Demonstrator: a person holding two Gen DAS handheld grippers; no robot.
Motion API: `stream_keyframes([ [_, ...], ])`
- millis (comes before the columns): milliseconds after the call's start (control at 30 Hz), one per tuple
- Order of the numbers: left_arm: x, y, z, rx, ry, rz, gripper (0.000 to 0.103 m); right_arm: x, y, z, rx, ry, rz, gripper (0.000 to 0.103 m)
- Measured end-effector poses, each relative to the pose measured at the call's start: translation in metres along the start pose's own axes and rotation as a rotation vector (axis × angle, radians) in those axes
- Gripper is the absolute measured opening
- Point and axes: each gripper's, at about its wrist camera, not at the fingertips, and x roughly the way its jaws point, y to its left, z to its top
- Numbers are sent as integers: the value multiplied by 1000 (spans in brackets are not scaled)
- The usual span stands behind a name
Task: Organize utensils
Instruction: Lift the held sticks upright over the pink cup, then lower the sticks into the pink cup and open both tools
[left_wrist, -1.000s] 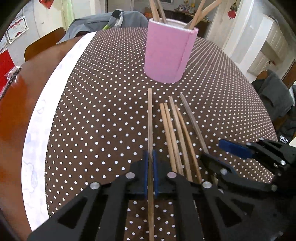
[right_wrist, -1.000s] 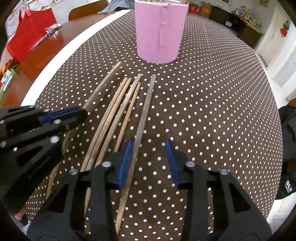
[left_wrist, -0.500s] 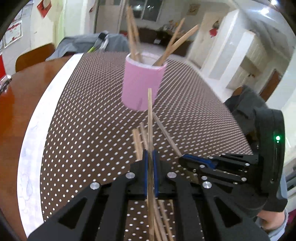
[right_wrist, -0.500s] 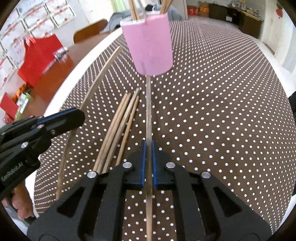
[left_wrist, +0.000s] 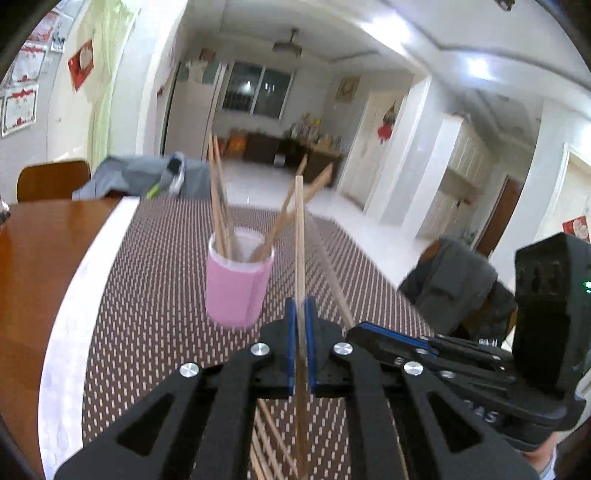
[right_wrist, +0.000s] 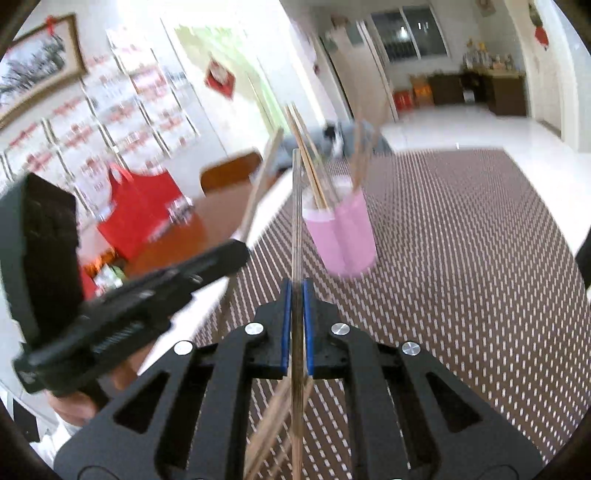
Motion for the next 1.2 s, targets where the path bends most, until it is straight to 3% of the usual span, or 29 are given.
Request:
stream_keyframes([
  [333,11,12,60,-30,-285,-1,6,9,2,67,-21,-278,39,7],
  [667,53,36,85,-54,-464,54,6,60,-9,90,-34,-500,-15,7],
  [967,78,53,94,-44,-592,102,6,92,-30,102,-6,-580,-29,7],
  [1200,95,61,93,-38,-618,152,6,105,-29,104,-35,-612,-48,7],
])
